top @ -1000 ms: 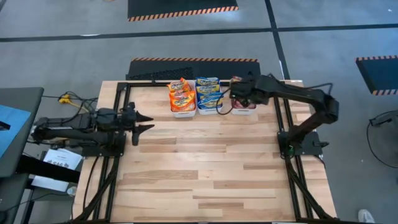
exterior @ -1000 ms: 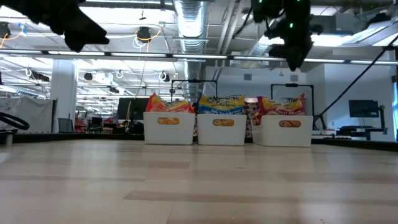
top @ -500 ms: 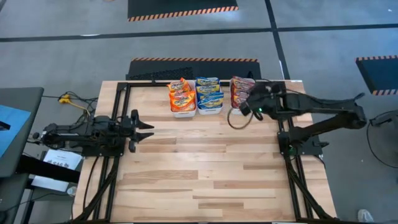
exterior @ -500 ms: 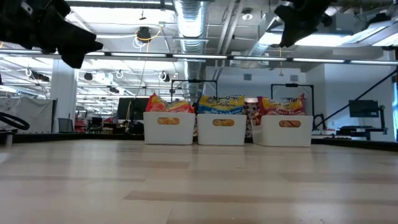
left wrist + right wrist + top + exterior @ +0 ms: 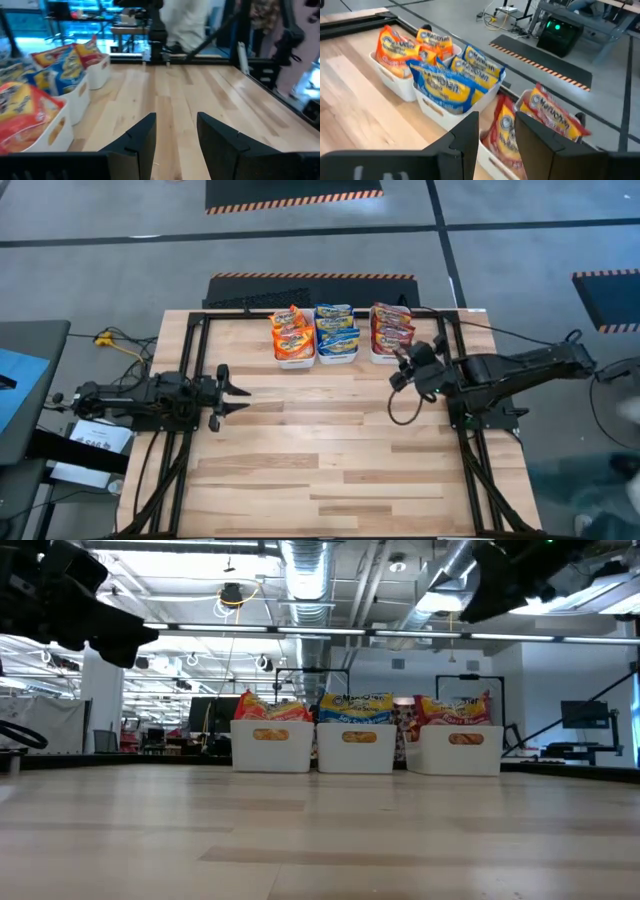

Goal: Sort Maruchan noodles
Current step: Return to Home Position

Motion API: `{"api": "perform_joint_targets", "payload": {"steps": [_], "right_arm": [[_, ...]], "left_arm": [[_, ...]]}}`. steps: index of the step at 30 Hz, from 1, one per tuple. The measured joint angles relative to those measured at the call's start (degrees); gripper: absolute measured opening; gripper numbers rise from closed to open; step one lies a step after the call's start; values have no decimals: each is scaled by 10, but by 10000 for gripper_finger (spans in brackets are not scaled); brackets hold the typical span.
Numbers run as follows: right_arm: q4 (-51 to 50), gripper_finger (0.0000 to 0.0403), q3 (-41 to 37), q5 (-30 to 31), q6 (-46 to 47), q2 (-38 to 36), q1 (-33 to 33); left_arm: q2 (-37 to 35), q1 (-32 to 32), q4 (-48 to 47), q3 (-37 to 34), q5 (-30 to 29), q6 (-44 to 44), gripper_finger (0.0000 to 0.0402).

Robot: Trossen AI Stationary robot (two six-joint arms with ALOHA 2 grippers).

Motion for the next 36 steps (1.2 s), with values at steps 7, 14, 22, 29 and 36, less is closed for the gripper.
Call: {"api": "perform_joint_targets", "payload": {"steps": [7, 14, 22, 29, 36], "right_arm": [[142, 150, -143, -48, -20, -71, 23], [382, 150, -276, -251, -137, -110, 31], [506, 150, -391, -376, -177, -150, 28], [527, 150, -437, -403, -214, -226, 0], [492, 150, -452, -423, -276, -309, -60]], "left_arm": [[1, 0, 11, -8, 18, 32, 130], [1, 0, 10, -8, 15, 28, 130], [1, 0, 10, -8, 15, 15, 130], [1, 0, 10, -8, 14, -30, 130], [1, 0, 10, -8, 14, 57, 130]]}}
